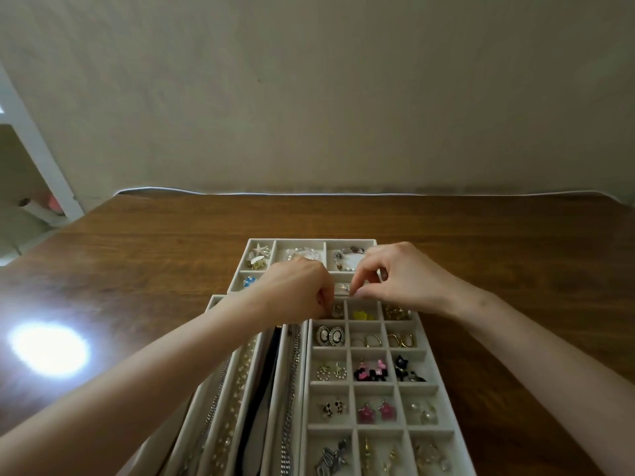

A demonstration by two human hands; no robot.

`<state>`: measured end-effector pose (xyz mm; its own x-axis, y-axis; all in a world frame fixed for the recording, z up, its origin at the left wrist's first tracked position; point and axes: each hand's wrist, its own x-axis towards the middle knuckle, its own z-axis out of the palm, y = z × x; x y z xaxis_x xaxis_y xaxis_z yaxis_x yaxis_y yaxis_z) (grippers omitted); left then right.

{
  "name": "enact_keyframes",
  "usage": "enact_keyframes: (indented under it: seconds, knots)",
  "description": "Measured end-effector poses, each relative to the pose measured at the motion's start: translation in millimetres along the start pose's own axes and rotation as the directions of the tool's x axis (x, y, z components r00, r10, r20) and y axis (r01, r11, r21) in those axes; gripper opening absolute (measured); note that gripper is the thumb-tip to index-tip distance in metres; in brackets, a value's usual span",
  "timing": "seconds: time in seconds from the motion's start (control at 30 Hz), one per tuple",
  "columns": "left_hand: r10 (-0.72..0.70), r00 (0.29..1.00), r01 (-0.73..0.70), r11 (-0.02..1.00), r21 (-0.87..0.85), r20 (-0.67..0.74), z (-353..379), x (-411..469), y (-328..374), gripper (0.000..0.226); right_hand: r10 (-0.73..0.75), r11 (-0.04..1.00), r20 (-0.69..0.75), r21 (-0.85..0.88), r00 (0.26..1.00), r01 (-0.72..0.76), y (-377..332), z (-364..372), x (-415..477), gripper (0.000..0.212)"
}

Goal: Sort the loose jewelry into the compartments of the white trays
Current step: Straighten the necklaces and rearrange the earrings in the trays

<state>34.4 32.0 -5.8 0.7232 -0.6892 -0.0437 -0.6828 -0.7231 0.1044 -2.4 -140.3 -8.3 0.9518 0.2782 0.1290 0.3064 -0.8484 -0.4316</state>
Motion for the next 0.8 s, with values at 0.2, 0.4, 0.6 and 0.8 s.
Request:
enact_keyframes:
  seconds: [0.2,0.4,0.6,0.8]
  knots:
    - [-0.031,0.997,0.027,0.998,-0.064,-0.068,-1,3,-3,0.010,0.061,0.967,0.063,-0.249,0.996,-0.044,-9,-4,-2,0.002]
    - [-0.009,0.979,-0.014,0.993,-0.113,-0.205,6,9,11,0.018,0.042,0.952,0.049,-0.307,0.998,-0.025,-11,-2,-4,0.011]
    - [-0.073,0.980,0.049,0.991,-0.127,-0.187,16,15,15,0.017,0.003,0.925,0.039,-0.379,0.999,0.012,-8,5,0,0.009]
    - [-0.080,0.987,0.057,0.986,-0.160,-0.140,18,17,19,0.014,0.057,0.942,0.087,-0.334,0.995,-0.025,-9,0,-3,0.010]
